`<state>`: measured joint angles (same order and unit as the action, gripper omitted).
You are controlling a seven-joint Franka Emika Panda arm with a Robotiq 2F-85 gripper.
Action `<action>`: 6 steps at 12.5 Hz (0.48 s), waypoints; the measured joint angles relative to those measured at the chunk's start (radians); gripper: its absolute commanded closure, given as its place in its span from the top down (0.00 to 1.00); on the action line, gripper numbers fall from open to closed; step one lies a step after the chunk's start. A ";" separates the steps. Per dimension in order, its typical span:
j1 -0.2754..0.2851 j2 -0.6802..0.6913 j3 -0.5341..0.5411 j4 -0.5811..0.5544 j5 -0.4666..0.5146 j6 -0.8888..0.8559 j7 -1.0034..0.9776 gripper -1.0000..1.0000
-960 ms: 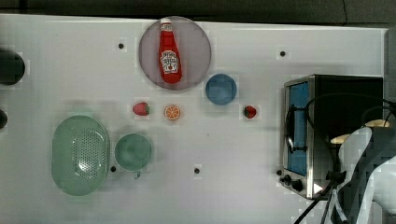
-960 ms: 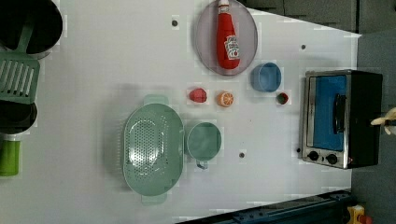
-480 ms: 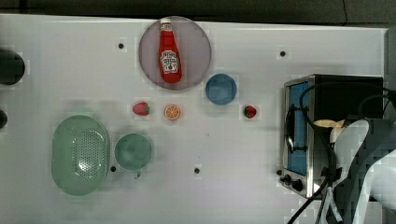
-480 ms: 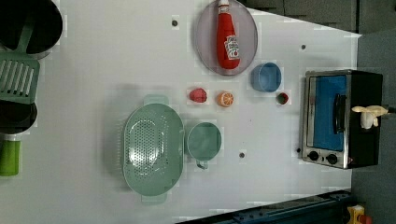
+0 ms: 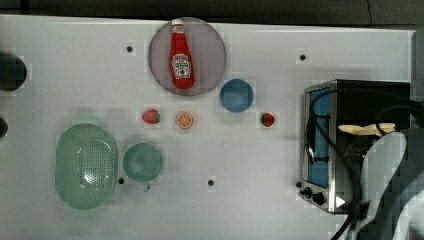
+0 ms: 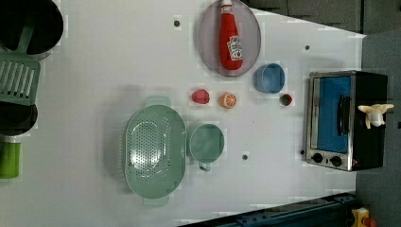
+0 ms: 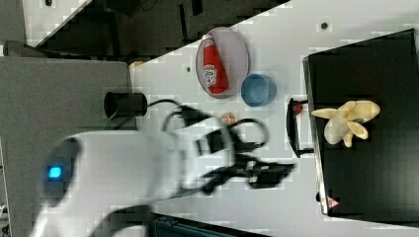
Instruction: Pick banana from table and place on oven.
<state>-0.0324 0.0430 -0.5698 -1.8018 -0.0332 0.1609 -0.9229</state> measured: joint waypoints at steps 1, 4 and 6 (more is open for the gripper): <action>0.010 -0.045 0.039 0.011 -0.005 -0.070 0.081 1.00; 0.033 -0.180 0.207 0.041 -0.022 -0.109 0.379 1.00; 0.049 -0.244 0.342 0.056 -0.031 -0.108 0.546 1.00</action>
<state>0.0167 -0.2010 -0.2281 -1.7461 -0.0645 0.0531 -0.3770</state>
